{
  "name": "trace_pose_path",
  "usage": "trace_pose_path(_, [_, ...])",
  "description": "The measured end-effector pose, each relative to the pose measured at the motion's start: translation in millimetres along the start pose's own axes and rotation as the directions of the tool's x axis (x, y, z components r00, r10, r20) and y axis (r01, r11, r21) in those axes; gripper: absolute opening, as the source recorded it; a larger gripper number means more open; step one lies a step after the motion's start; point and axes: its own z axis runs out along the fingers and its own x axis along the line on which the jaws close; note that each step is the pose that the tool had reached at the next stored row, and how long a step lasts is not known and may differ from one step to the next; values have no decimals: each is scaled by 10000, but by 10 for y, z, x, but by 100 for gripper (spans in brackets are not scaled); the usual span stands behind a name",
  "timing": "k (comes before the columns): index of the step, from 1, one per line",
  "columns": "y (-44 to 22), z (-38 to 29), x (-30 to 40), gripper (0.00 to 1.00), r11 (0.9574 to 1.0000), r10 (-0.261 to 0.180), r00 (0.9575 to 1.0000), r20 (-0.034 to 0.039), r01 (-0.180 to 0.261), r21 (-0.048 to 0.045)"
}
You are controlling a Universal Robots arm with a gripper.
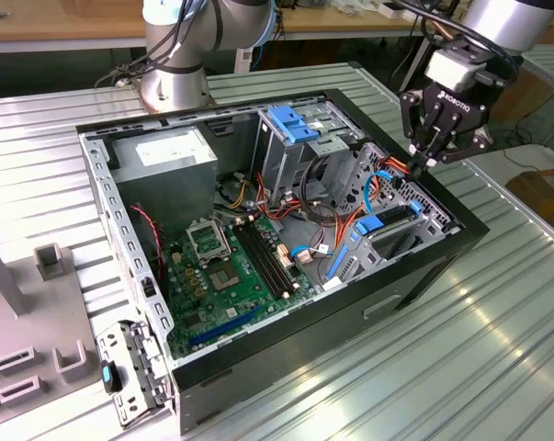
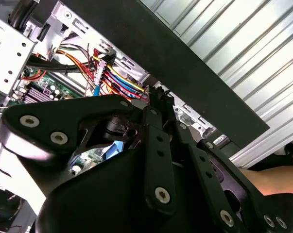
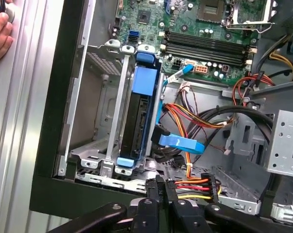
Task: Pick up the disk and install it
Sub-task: 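Insert the first disk wire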
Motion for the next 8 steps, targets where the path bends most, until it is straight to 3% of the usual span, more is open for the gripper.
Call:
trace_pose_path(6, [35, 27, -8, 17, 9971, 764, 9971, 11, -764, -32])
trace_pose_path(8, [78, 41, -16, 17, 9967, 816, 9967, 12, -816, -36])
